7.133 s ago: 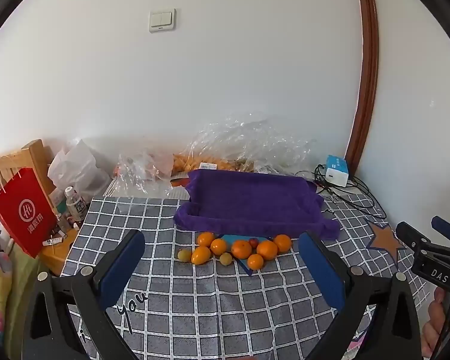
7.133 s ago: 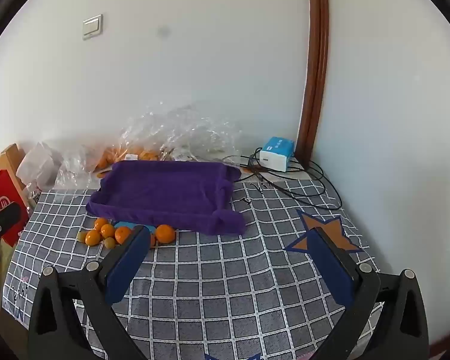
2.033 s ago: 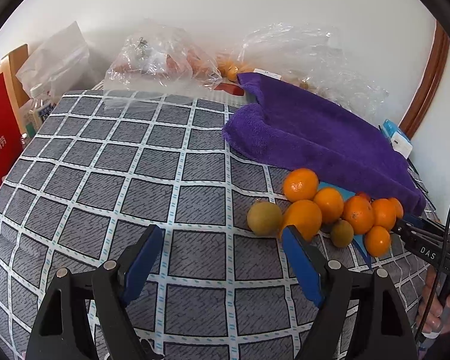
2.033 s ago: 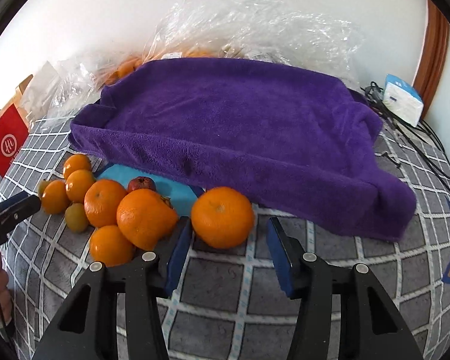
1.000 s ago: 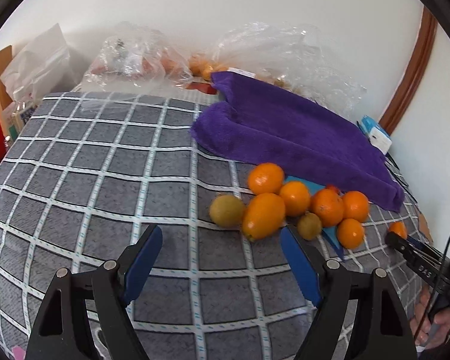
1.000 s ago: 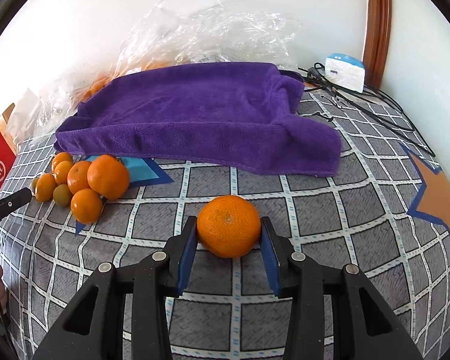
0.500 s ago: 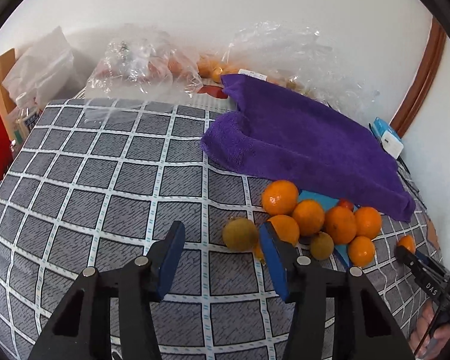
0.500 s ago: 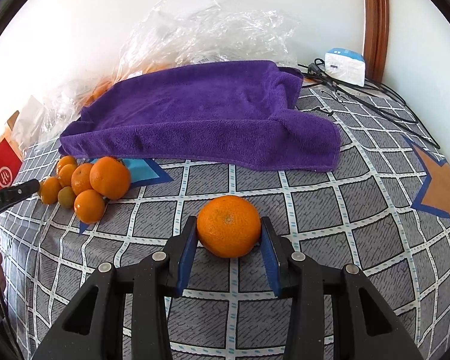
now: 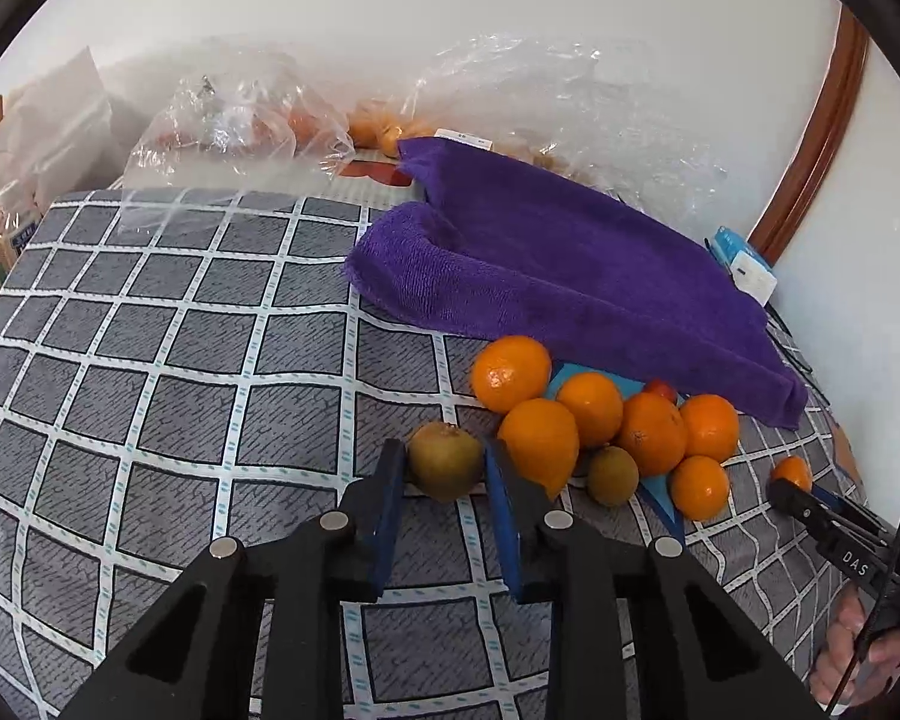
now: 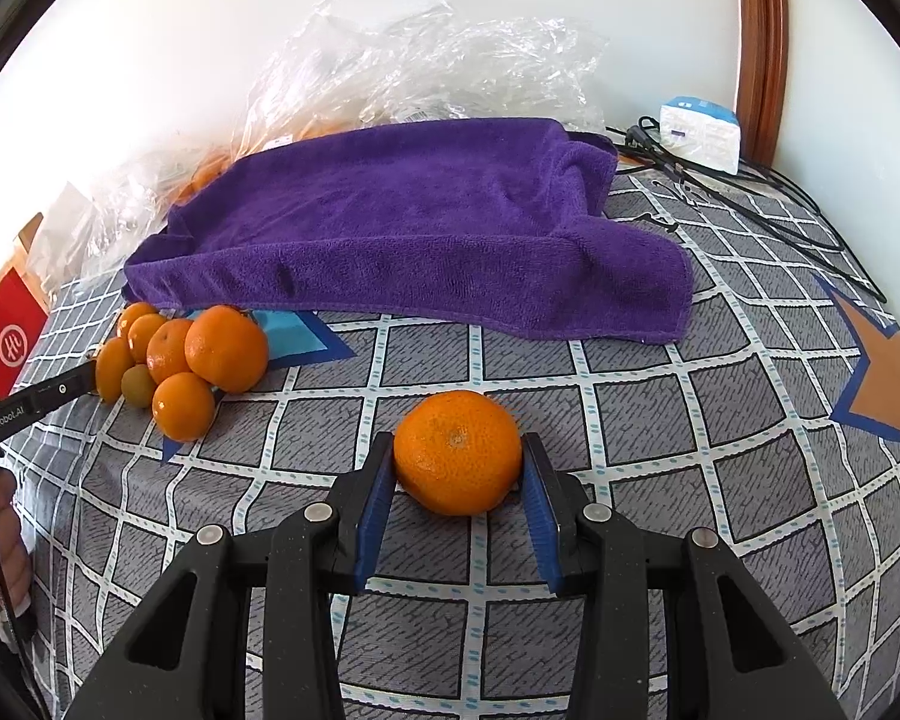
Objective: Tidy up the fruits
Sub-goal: 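Grasp a large orange with the right gripper while the left grasps a small yellow-green fruit, then lift and carry both held fruits over the purple towel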
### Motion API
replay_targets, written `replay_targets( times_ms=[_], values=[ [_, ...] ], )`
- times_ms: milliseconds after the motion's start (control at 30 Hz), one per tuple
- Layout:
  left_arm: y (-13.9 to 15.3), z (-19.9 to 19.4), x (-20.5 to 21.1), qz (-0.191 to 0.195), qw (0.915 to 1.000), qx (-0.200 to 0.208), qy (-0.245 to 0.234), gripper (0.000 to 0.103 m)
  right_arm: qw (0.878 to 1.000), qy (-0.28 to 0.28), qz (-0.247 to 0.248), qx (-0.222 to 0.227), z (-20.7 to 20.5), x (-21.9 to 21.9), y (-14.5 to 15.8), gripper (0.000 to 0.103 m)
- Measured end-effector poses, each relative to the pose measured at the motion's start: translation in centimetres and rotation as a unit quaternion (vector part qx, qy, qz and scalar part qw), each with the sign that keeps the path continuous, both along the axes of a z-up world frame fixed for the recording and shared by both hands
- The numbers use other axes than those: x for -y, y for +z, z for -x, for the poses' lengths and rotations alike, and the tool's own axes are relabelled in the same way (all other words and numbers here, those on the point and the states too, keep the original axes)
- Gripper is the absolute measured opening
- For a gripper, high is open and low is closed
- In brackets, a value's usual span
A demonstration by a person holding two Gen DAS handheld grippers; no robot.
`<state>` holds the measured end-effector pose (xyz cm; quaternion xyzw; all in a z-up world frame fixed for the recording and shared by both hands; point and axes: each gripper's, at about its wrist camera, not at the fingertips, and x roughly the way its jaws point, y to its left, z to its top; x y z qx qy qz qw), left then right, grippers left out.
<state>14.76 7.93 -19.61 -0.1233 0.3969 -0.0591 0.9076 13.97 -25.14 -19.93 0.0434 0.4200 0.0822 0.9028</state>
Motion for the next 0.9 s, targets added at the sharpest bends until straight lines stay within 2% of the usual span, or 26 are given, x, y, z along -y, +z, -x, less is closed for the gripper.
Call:
replay_targets(
  times_ms=[133, 533, 667, 900],
  values=[
    [0.4, 0.7, -0.4, 0.012, 0.9997, 0.02, 0.01, 0.026, 1.0, -0.003, 0.001, 0.001, 0.1, 0.0, 0.0, 0.041],
    [2.2, 2.6, -0.9, 0.011, 0.9954, 0.088, 0.035, 0.026, 1.0, -0.005, -0.016, 0.008, 0.3, 0.5, 0.2, 0.04],
    [2.5, 2.8, -1.0, 0.009, 0.9945, 0.096, 0.042, 0.026, 1.0, -0.002, -0.026, 0.01, 0.4, 0.7, 0.4, 0.04],
    [4.4, 2.5, -1.6, 0.024, 0.9954, 0.08, 0.048, 0.026, 0.999, -0.018, -0.039, 0.009, -0.1, 1.0, 2.3, 0.04]
  ],
)
